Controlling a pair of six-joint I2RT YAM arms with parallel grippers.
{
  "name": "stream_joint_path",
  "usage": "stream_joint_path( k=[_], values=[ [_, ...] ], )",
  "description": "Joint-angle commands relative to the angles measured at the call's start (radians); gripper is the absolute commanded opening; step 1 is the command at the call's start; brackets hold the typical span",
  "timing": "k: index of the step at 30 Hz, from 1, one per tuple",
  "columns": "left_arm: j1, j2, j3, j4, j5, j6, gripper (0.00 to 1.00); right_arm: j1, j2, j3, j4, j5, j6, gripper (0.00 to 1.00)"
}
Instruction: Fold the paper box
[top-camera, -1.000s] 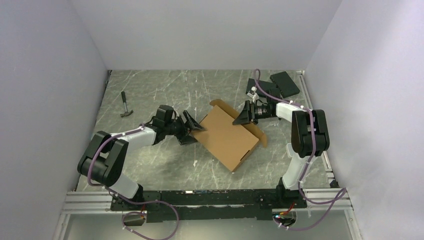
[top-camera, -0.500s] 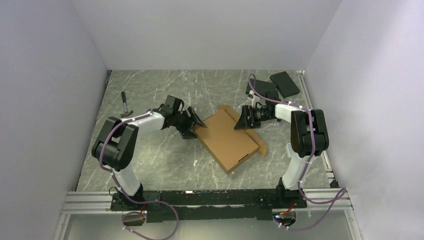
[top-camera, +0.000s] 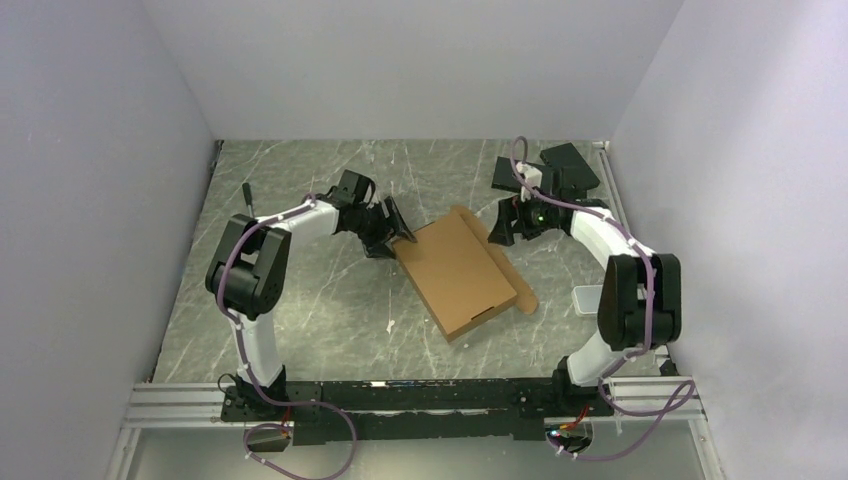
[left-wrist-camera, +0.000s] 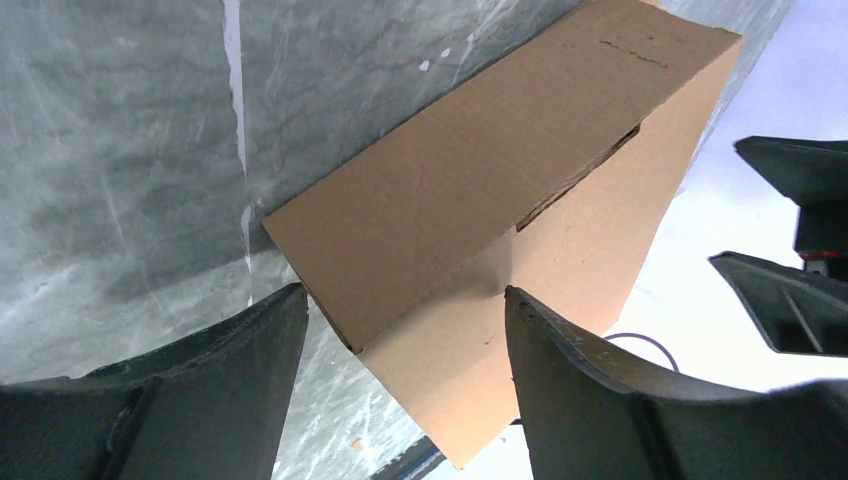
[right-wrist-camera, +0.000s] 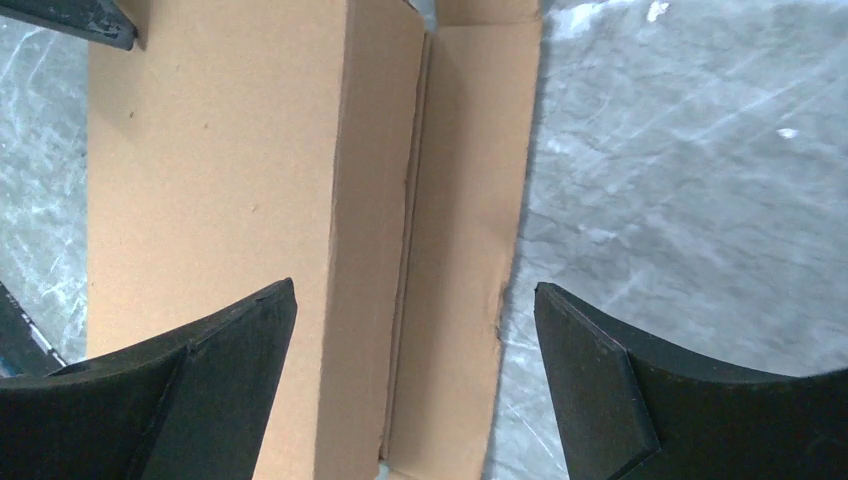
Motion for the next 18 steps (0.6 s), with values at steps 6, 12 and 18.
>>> stream_joint_path(
  k=[6, 12, 18],
  values=[
    [0.033, -0.023, 0.081, -0.019, 0.0, 0.127, 0.77, -0.011, -0.091, -0.043, -0.036, -0.123, -0.094, 0.71],
    [0.058, -0.15, 0.045, -0.023, -0.042, 0.177, 0.78, 0.003, 0.009, -0.015, -0.096, -0.171, -0.092, 0.51],
    [0.08, -0.33, -0.127, 0.035, -0.052, 0.172, 0.8, 0.028, 0.074, -0.003, -0.124, -0.139, -0.099, 0.42]
  ],
)
